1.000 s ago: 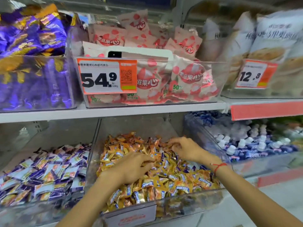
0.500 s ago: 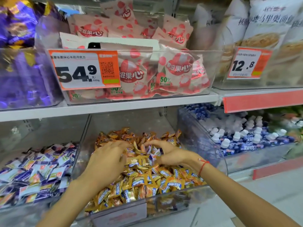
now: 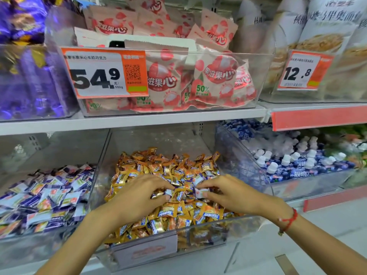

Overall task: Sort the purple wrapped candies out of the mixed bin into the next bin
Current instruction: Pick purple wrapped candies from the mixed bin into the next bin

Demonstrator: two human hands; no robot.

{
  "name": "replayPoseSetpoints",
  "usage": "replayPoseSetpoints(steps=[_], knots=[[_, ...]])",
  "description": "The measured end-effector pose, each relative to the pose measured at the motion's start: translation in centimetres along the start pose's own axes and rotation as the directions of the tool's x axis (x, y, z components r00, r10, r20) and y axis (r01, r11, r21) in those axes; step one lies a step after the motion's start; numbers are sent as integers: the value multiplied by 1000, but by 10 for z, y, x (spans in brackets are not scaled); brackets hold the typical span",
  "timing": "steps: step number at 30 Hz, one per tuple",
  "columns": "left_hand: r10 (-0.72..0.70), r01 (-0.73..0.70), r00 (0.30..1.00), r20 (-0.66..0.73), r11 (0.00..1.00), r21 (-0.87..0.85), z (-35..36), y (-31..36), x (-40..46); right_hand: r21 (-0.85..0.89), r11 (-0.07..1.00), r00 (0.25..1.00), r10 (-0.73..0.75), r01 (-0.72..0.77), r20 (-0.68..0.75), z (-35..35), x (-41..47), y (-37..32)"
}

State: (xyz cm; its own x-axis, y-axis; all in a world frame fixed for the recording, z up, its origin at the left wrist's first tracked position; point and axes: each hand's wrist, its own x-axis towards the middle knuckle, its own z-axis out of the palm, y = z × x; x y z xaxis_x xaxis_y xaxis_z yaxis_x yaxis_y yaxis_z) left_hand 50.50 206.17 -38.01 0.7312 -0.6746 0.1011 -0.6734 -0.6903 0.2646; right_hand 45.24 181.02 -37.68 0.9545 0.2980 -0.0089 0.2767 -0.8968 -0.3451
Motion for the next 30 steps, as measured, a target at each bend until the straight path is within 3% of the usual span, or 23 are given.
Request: replayPoseSetpoints(steps=[7, 12, 17, 20, 23, 26, 28, 30], knots=[[2, 0, 996, -86, 1000, 28, -7, 1, -5, 197, 980, 996, 49, -35, -71, -6, -4, -4], [-27, 26, 1000, 9, 993, 117, -1, 13, 9, 230, 973, 999, -18, 9, 40, -12, 1, -7], [-26, 30, 999, -26, 989, 143, -4, 12, 15, 540, 839, 952, 216, -67, -218, -20, -1, -7], [-35, 42, 993, -112, 998, 55, 1, 9, 5, 625, 776, 934, 283, -88, -220, -23, 4, -4], [-93, 83, 968, -232, 995, -53, 3, 11, -2, 426, 880, 962, 264, -210, -73, -20, 20, 2], [-169, 122, 934, -315, 979, -162, -3, 16, -4, -12, 985, 985, 175, -174, 8, -16, 46, 8], [-223, 152, 916, -333, 962, -225, -8, 20, -5, -289, 949, 988, 146, -127, 44, -11, 63, 11], [-239, 166, 910, -339, 959, -230, -12, 20, -7, -443, 890, 985, 155, -108, 71, -1, 76, 11]])
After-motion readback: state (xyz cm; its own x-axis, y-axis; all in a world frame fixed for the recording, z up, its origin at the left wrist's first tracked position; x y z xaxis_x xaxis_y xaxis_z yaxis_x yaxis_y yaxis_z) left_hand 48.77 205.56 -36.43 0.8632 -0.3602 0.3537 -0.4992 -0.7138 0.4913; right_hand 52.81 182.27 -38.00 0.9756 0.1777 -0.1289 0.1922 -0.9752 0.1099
